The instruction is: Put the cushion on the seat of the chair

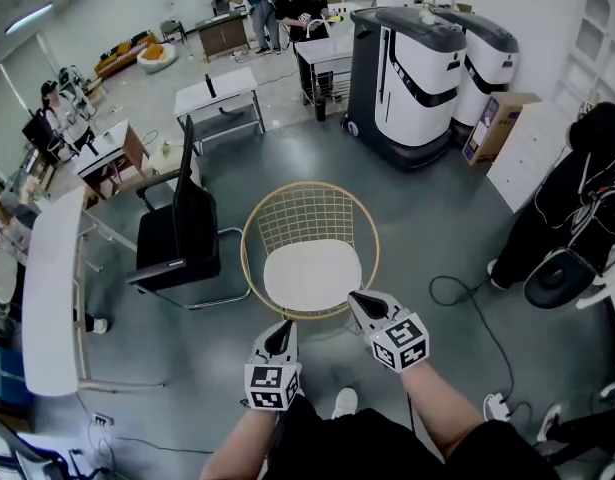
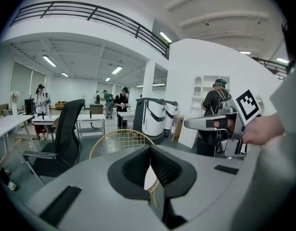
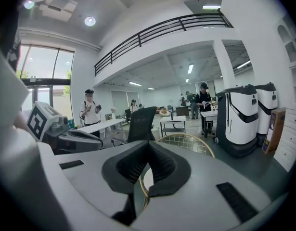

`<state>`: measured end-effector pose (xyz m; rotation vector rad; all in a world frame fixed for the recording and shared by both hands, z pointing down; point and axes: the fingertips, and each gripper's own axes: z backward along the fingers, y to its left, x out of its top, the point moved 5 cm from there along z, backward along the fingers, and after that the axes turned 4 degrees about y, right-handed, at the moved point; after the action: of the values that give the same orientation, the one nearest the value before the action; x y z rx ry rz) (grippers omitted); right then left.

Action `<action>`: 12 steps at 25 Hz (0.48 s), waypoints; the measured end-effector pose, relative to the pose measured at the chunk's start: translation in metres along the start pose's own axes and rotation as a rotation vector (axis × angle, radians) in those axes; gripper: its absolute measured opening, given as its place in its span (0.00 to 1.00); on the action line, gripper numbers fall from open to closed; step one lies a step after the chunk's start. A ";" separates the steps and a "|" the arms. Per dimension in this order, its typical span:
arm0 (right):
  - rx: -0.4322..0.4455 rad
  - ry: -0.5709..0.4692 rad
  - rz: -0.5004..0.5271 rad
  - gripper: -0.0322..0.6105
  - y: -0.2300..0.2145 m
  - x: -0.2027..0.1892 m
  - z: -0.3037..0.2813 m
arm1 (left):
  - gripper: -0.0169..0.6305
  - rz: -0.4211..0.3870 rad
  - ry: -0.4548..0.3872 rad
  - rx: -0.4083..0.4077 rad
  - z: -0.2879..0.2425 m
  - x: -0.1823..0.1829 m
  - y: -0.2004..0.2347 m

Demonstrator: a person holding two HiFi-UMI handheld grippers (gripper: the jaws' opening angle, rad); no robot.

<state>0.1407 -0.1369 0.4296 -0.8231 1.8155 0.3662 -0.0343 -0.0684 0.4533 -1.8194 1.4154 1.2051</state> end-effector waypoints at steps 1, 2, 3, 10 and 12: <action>0.001 0.000 0.000 0.07 0.003 0.001 0.005 | 0.05 -0.003 0.001 -0.005 0.004 0.000 -0.003; 0.001 -0.001 -0.001 0.07 0.006 0.001 0.010 | 0.05 -0.005 0.002 -0.009 0.008 0.000 -0.005; 0.001 -0.002 -0.005 0.07 0.010 0.000 0.014 | 0.05 -0.005 0.003 -0.015 0.012 0.000 -0.007; -0.002 -0.009 -0.022 0.07 0.049 -0.005 0.020 | 0.05 -0.052 0.003 -0.064 0.029 -0.001 0.000; -0.005 -0.009 -0.023 0.07 0.060 -0.004 0.020 | 0.05 -0.054 0.004 -0.073 0.034 0.003 0.005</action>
<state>0.1139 -0.0806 0.4173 -0.8445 1.7962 0.3594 -0.0497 -0.0432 0.4360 -1.8975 1.3323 1.2411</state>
